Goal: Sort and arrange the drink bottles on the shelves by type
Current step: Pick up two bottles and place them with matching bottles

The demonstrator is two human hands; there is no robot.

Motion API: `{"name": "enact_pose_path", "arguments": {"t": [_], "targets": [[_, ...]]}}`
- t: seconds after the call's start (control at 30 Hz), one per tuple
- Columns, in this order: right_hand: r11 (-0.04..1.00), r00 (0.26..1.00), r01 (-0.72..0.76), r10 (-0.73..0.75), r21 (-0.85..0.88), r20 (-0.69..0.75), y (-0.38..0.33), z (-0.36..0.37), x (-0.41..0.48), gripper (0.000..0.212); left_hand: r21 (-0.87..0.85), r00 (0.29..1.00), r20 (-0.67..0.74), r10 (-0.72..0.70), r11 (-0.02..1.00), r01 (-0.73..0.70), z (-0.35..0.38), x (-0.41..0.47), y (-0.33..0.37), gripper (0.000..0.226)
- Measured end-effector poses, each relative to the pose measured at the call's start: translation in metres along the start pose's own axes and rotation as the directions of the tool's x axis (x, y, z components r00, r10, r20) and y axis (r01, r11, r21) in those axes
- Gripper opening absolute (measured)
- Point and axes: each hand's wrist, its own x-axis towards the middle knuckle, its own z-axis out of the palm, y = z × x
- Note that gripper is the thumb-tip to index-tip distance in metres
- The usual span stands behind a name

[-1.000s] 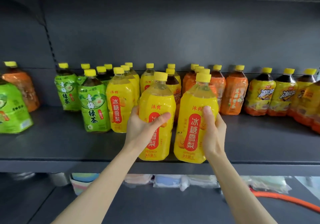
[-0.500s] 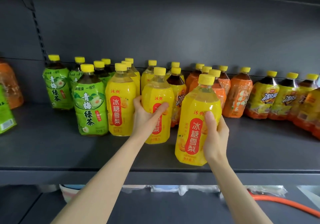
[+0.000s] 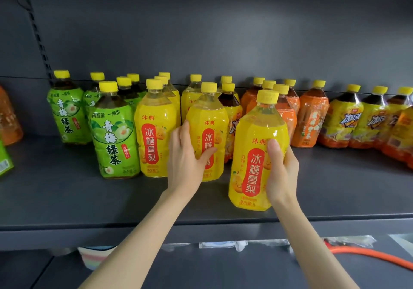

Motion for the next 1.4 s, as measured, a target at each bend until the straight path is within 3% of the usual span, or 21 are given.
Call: {"name": "enact_pose_path", "arguments": {"t": [0.13,0.23,0.4,0.57,0.73,0.83,0.9,1.0,1.07,1.17,1.4], "targets": [[1.000,1.000,0.008,-0.008,0.003,-0.015,0.001,0.006,-0.002,0.059,0.057,0.998,0.008,0.067,0.996,-0.067,-0.002,0.001,-0.007,0.077],[1.000,1.000,0.001,-0.001,0.014,-0.019,0.001,0.007,-0.003,0.046,0.185,0.986,0.028,0.163,0.969,-0.165,-0.005,0.007,-0.008,0.077],[1.000,1.000,-0.004,0.004,0.023,-0.006,0.002,0.010,-0.003,0.059,0.482,0.910,0.120,0.397,0.778,-0.403,-0.014,0.026,-0.011,0.085],[0.999,1.000,0.007,-0.007,0.035,0.013,0.004,0.013,-0.001,0.071,0.595,0.885,0.219,0.412,0.662,-0.455,-0.021,0.041,-0.021,0.084],[1.000,0.999,0.011,-0.012,0.022,0.044,0.008,0.019,0.002,0.052,0.669,0.893,0.244,0.379,0.601,-0.437,-0.018,0.047,-0.020,0.086],[1.000,0.998,-0.001,-0.001,0.027,0.061,0.010,0.024,0.002,0.047,0.648,0.886,0.217,0.411,0.618,-0.445,-0.021,0.046,-0.024,0.080],[0.999,0.997,-0.005,0.002,0.038,0.076,0.011,0.028,0.002,0.048,0.581,0.895,0.118,0.431,0.701,-0.414,-0.026,0.042,-0.034,0.071],[0.999,0.994,0.001,-0.005,0.035,0.107,0.012,0.040,0.003,0.050,0.399,0.937,-0.131,0.324,0.882,-0.250,-0.034,0.040,-0.052,0.061],[1.000,0.989,0.012,-0.012,0.003,0.147,0.016,0.052,0.004,0.062,0.296,0.948,-0.208,0.240,0.940,-0.173,-0.037,0.042,-0.058,0.059],[0.999,0.978,0.040,-0.034,-0.027,0.203,0.024,0.071,0.003,0.074,0.262,0.954,-0.210,0.213,0.953,-0.155,-0.036,0.047,-0.060,0.056],[1.000,0.971,0.010,-0.009,-0.003,0.241,0.035,0.086,0.006,0.077,0.270,0.938,-0.205,0.278,0.938,-0.219,-0.033,0.051,-0.069,0.051]]}}
